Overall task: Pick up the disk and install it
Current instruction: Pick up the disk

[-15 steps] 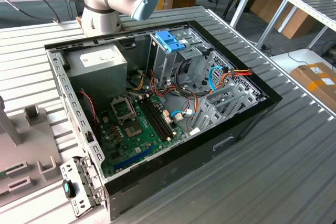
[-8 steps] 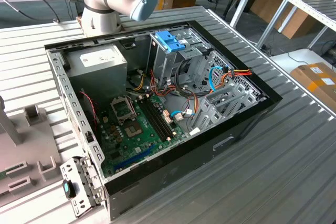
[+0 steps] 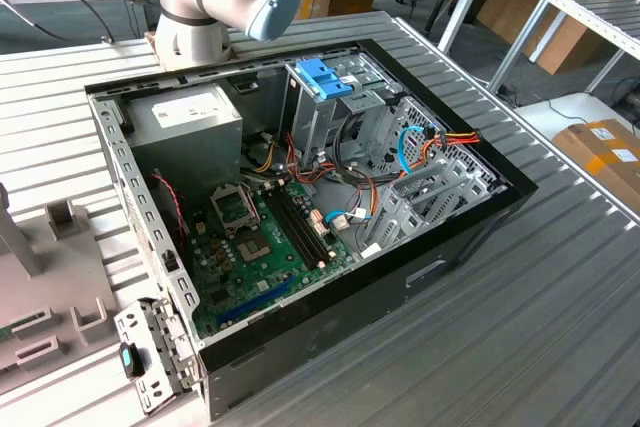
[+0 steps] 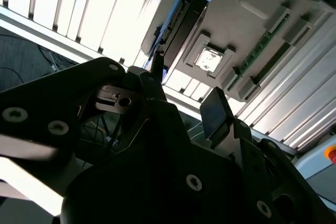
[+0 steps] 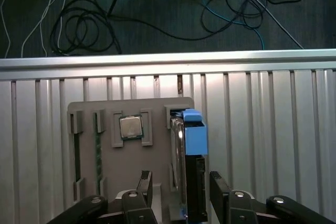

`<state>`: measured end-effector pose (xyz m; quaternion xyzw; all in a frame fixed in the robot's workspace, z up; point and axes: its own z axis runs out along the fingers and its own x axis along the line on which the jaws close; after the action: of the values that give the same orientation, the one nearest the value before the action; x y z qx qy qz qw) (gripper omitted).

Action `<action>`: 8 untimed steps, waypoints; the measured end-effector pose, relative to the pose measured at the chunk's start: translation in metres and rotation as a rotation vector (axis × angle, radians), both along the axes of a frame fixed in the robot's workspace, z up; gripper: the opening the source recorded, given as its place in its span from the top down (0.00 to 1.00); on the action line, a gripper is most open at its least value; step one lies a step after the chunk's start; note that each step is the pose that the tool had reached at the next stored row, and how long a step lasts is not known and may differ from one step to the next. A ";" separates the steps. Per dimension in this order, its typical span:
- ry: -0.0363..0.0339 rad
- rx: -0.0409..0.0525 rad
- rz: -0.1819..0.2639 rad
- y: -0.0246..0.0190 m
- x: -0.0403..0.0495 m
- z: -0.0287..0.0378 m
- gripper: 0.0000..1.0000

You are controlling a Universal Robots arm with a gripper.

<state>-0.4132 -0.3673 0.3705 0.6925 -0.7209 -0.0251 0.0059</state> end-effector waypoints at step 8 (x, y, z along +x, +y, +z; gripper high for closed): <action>0.0002 -0.0001 0.000 0.0024 -0.0028 -0.0061 0.44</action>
<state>-0.4160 -0.3648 0.3644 0.6926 -0.7209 -0.0252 0.0060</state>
